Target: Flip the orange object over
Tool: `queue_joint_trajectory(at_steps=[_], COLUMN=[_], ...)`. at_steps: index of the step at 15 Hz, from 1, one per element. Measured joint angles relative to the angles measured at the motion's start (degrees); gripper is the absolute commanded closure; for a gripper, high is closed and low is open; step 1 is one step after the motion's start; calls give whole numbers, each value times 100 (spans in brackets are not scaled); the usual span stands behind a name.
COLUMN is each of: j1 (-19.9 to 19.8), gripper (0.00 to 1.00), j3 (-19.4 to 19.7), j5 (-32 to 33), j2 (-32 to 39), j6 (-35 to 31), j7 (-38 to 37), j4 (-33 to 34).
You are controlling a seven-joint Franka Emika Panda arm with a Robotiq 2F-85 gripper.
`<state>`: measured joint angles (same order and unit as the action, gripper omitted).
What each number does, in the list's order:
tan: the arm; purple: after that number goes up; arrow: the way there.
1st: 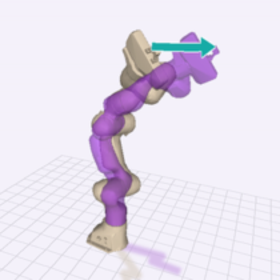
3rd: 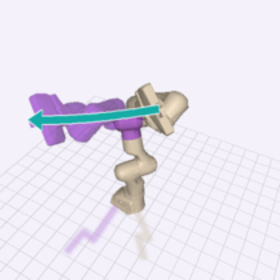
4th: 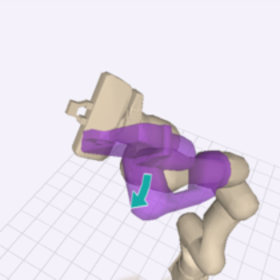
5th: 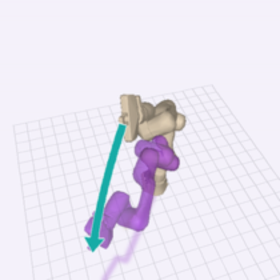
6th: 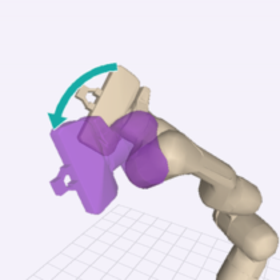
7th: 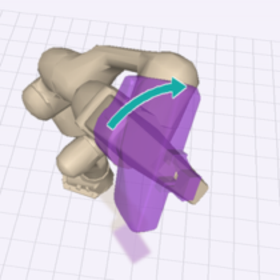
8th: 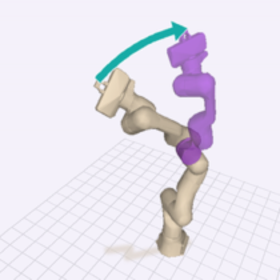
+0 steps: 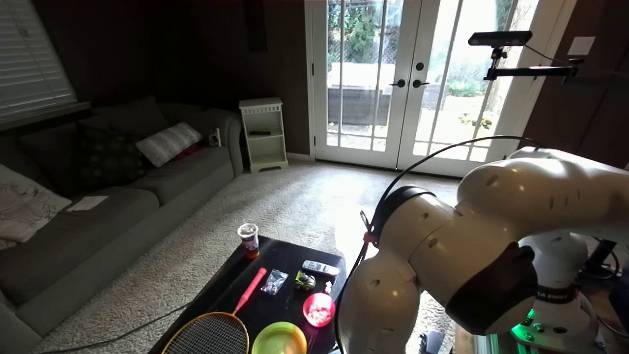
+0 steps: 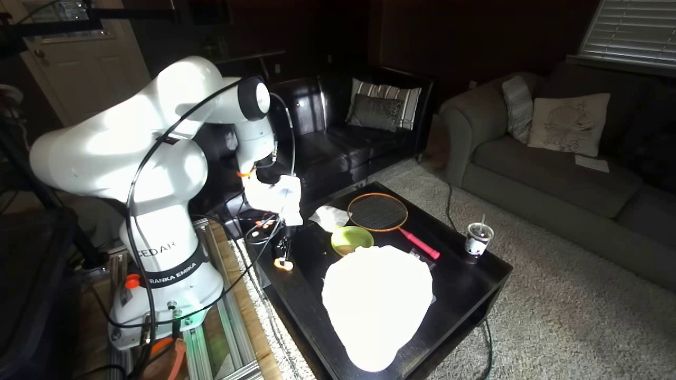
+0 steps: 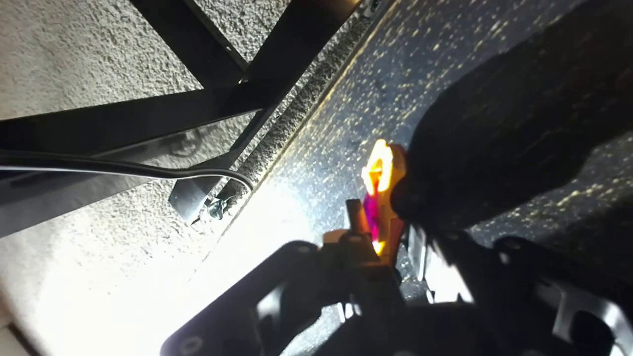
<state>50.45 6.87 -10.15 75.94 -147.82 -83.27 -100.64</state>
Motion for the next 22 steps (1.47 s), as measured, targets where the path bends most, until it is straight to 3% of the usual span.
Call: queue_joint_trajectory(at_steps=[7, 8, 9, 18, 22], j1=[105, 125, 141, 168, 146], gripper=[94, 85, 55, 1, 0], j3=[27, 31, 32, 26, 23], j5=[605, 676, 744, 1027, 1035], j2=[282, 332, 384, 817, 836], j6=[918, 1063, 1203, 2090, 2129], j7=[-90, -111, -133, -199, -258], j4=[758, 869, 981, 1718, 1738])
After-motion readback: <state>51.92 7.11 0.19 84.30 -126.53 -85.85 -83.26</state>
